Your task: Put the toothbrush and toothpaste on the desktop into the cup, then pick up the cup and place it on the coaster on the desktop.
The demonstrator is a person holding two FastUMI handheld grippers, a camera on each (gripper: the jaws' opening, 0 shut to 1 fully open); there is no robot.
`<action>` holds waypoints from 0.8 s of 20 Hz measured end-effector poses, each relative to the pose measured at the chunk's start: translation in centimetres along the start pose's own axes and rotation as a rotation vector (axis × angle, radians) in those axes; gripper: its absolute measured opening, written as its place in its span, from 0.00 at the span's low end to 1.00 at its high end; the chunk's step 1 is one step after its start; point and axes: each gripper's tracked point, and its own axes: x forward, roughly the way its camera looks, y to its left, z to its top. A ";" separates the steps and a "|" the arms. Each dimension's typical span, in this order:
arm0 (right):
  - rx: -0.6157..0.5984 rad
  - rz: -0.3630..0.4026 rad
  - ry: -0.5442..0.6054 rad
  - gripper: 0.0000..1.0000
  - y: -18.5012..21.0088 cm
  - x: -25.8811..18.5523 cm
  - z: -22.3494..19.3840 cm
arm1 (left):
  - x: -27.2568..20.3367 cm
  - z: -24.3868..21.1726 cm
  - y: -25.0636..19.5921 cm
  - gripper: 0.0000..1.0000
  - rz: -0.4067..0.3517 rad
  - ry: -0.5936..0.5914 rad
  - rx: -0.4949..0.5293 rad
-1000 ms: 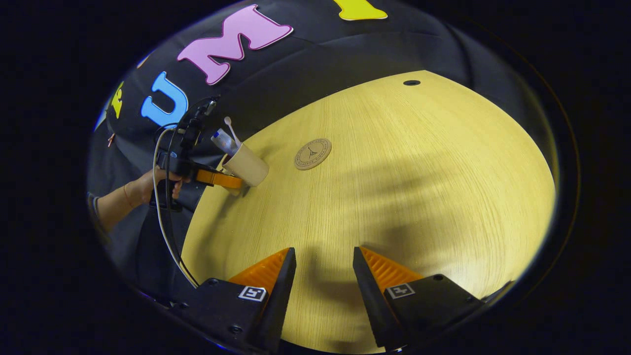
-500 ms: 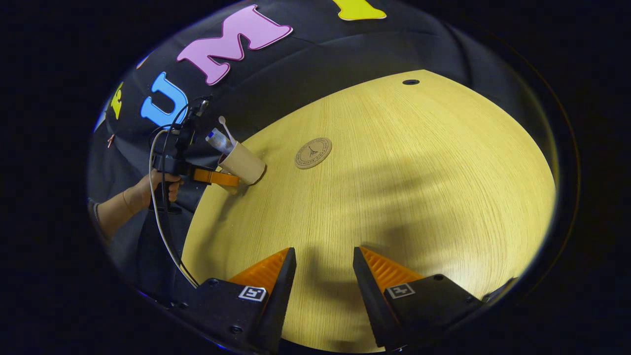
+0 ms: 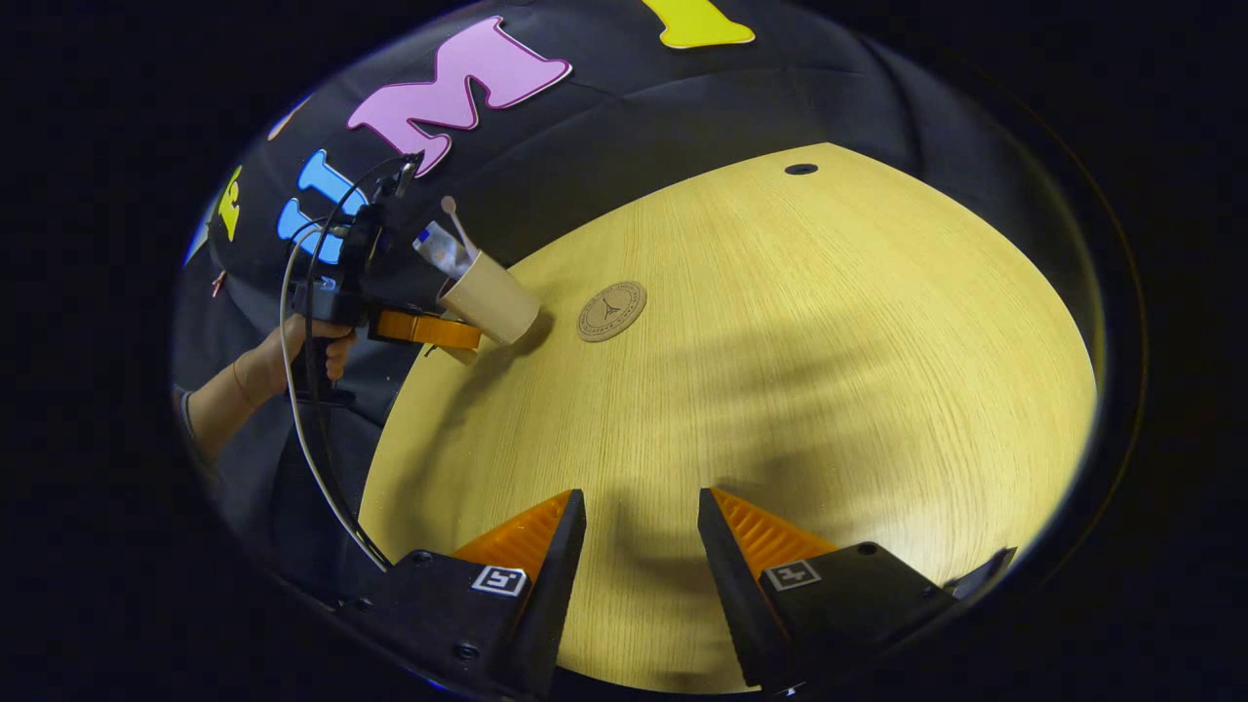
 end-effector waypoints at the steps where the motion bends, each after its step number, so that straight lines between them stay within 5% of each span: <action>1: 0.005 -0.004 -0.003 0.72 -0.3 -0.2 0.0 | 0.4 0.7 -0.8 0.25 -0.006 -0.002 0.015; 16: 0.127 -0.095 -0.052 0.72 -4.7 -2.5 0.2 | 4.4 5.0 -7.2 0.25 -0.057 0.024 0.147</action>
